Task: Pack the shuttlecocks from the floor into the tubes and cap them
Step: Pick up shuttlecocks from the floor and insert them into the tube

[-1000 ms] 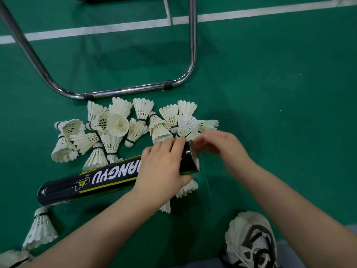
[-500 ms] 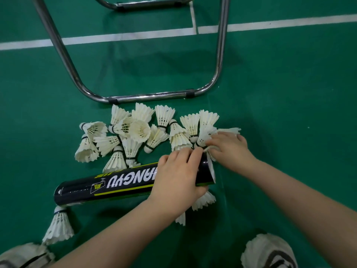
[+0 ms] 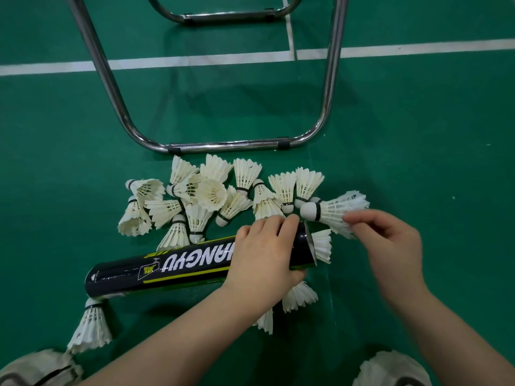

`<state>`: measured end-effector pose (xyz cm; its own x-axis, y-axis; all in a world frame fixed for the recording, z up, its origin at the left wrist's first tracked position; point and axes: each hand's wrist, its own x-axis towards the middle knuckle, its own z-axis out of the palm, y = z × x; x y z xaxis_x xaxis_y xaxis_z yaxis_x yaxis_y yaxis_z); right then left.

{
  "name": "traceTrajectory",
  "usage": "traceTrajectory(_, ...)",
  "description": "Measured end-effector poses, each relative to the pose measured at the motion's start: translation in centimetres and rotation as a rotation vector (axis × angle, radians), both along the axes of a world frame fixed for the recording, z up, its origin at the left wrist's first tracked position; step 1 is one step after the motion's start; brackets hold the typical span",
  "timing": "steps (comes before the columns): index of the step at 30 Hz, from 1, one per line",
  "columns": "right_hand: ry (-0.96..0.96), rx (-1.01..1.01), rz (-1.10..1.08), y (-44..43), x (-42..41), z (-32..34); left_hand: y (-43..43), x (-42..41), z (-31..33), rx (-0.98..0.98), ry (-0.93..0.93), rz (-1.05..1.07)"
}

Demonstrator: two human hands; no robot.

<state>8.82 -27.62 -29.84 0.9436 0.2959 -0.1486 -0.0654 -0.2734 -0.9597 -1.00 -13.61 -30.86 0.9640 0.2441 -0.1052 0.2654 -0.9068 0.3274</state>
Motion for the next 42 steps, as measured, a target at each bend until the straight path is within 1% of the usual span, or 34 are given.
traceTrajectory(5,-0.115,0.010,-0.041,-0.7,0.3,0.1,0.0,0.1,-0.3,0.041,-0.035,0.009)
traceTrajectory(7,-0.132,0.015,-0.021,-1.0,0.5,0.3,0.0,0.1,-0.4,0.039,-0.045,0.010)
traceTrajectory(9,-0.139,-0.002,0.051,-1.1,0.4,0.3,0.1,0.0,-0.5,0.035,-0.045,0.010)
traceTrajectory(14,-0.157,-0.115,0.265,0.2,-1.8,-0.2,0.1,0.3,-0.1,0.006,0.003,0.019)
traceTrajectory(17,-0.050,-0.150,0.361,0.8,-2.8,-0.4,0.1,0.3,-0.1,0.009,-0.026,0.030)
traceTrajectory(20,0.167,-0.142,0.535,0.9,-2.6,-0.2,0.0,0.2,-0.3,0.016,-0.041,0.025)
traceTrajectory(22,0.339,-0.096,0.643,0.6,-1.9,-0.1,-0.2,0.1,-0.4,0.026,-0.047,0.023)
traceTrajectory(24,0.456,-0.051,0.762,0.4,-1.3,0.1,-0.4,-0.1,-0.4,0.026,-0.053,0.017)
traceTrajectory(27,0.541,-0.070,0.885,0.2,-1.1,0.1,-0.9,-0.3,-0.2,0.010,-0.039,-0.011)
traceTrajectory(30,0.569,-0.124,0.955,0.4,-1.2,0.1,-1.6,-0.3,0.2,0.008,0.007,-0.024)
traceTrajectory(33,0.566,-0.146,0.922,0.8,-1.1,0.0,-1.3,-0.2,0.4,0.007,0.018,-0.033)
traceTrajectory(36,0.504,-0.127,0.833,1.4,-1.0,0.0,-0.6,0.3,0.7,-0.018,-0.004,-0.009)
traceTrajectory(38,0.469,-0.029,0.668,1.8,-0.6,0.3,0.1,0.5,1.0,-0.022,-0.035,0.030)
traceTrajectory(40,0.404,0.060,0.465,2.2,0.5,0.6,0.9,0.4,1.2,-0.052,-0.018,0.049)
traceTrajectory(42,0.363,0.085,0.300,2.5,1.7,0.4,1.9,0.1,1.6,-0.069,-0.018,0.067)
